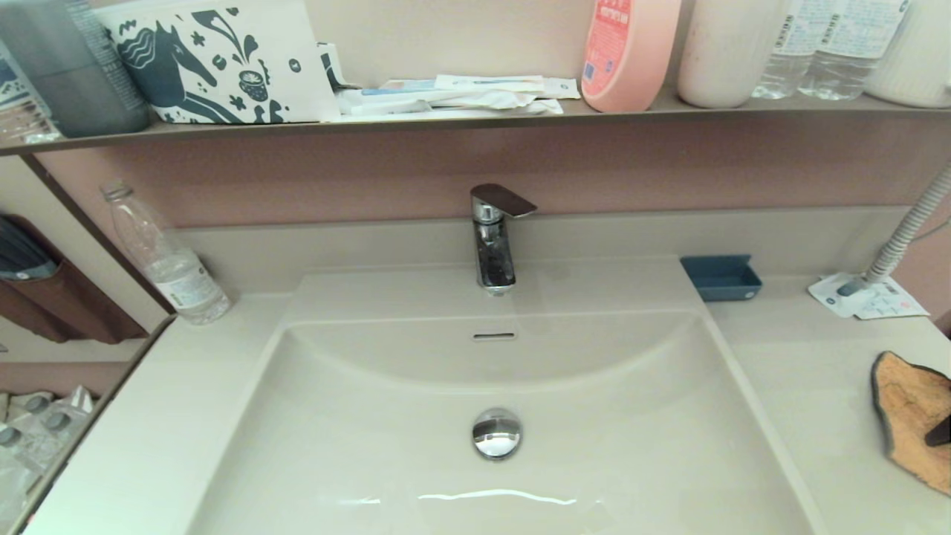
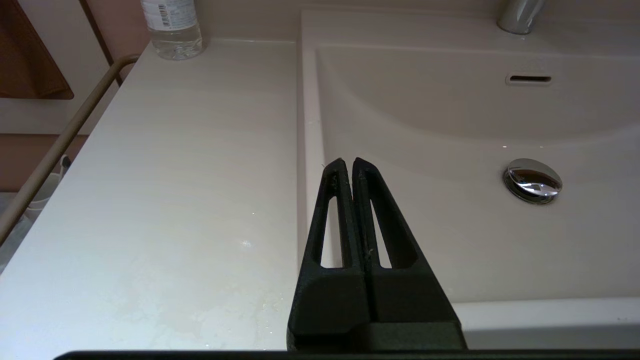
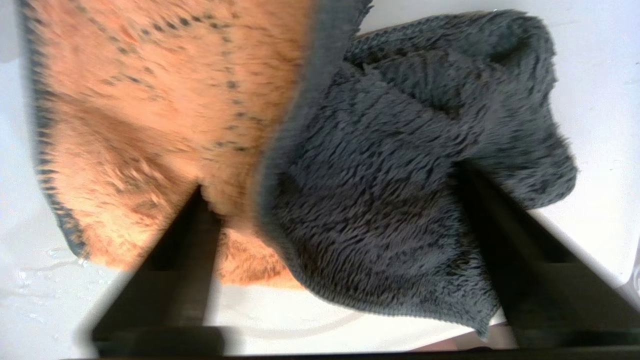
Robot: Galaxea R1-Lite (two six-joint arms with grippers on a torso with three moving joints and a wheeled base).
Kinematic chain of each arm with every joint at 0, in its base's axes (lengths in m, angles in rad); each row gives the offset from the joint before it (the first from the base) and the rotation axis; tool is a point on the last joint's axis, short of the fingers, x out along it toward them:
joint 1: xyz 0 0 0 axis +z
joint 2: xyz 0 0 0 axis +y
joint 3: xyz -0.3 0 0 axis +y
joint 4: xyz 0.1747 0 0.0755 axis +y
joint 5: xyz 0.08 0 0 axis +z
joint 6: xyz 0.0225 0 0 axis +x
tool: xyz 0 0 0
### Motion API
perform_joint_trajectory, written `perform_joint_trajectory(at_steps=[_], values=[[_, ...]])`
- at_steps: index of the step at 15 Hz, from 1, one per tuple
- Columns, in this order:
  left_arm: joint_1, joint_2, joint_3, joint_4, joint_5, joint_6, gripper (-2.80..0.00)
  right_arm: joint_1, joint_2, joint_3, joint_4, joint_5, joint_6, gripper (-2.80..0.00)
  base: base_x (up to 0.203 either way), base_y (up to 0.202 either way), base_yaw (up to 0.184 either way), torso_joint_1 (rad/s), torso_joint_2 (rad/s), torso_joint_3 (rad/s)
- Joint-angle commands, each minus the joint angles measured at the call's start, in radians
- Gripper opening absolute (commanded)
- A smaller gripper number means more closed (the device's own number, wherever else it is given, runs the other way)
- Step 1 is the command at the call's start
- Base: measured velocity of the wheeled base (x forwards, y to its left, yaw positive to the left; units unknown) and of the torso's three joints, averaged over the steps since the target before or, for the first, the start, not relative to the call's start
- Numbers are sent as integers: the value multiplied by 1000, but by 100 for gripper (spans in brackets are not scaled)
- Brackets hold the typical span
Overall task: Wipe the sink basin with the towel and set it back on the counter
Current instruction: Pick up the cloth
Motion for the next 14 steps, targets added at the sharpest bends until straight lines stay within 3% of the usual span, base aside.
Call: perform_joint_trajectory(at_steps=[1,14], values=[[0,2,0,-1,-1,-1,-280,2,-2,2,-4,2,-1,-280,0,0,0,0,0,0],[0,1,0,-1,0,-1,-280,-21,-139,0,48,8,-6,-280,0,0,0,0,0,0]])
